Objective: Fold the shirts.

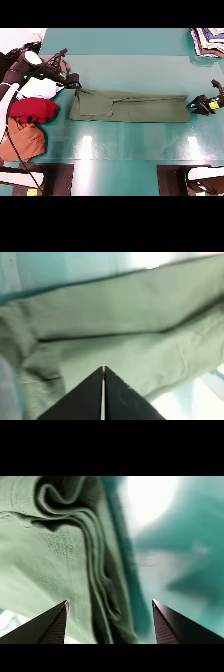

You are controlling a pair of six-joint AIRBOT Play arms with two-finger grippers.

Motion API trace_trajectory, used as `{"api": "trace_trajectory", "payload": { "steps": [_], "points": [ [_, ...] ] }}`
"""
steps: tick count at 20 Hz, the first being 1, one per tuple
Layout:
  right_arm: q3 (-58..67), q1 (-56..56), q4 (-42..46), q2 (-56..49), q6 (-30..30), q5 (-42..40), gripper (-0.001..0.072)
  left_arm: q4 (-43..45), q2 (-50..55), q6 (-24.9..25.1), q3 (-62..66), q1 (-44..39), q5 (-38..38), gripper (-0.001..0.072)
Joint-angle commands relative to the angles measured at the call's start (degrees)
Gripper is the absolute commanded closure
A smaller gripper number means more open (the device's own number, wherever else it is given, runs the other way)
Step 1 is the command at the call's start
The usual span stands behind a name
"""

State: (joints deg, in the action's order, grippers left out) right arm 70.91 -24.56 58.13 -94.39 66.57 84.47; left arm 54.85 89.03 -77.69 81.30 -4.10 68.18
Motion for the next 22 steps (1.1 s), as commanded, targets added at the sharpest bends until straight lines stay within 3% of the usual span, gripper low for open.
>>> {"api": "trace_trajectory", "payload": {
  "steps": [1,2,3,5,7,11,17,22],
  "points": [
    [-2.7,-0.1,-6.8,-2.9,-4.2,-1.1,0.0121,0.0,0.0,-0.4,0.1,-3.5,-0.8,0.0669],
    [-3.0,0.7,-7.7,-3.3,-4.3,-1.6,0.0122,0.0,0.0,-0.6,0.1,-4.3,-1.2,0.0669],
    [-3.0,1.5,-7.6,-3.5,-4.8,-1.8,0.0176,0.0,0.0,-1.0,0.1,-5.2,-1.5,0.0671],
    [-2.8,3.1,-7.5,-3.5,-5.4,-1.7,0.0365,0.0,0.2,-2.5,0.1,-7.0,-3.3,0.0678],
    [-2.0,4.2,-7.5,-3.0,-6.8,-0.1,0.0665,0.0,0.5,-3.0,0.1,-9.7,-8.6,0.0678],
    [1.4,6.9,-7.6,4.1,-6.1,2.0,0.0694,-0.3,5.6,-3.0,5.5,-17.1,-11.7,0.0678],
    [14.8,19.6,-7.6,15.6,5.3,2.5,0.0694,-2.9,18.1,-5.1,17.2,-26.3,-12.0,0.0678],
    [24.9,33.0,-7.6,16.5,11.6,1.0,0.0694,-4.7,23.2,-5.1,19.1,-30.4,-12.0,0.0678]
  ]
}}
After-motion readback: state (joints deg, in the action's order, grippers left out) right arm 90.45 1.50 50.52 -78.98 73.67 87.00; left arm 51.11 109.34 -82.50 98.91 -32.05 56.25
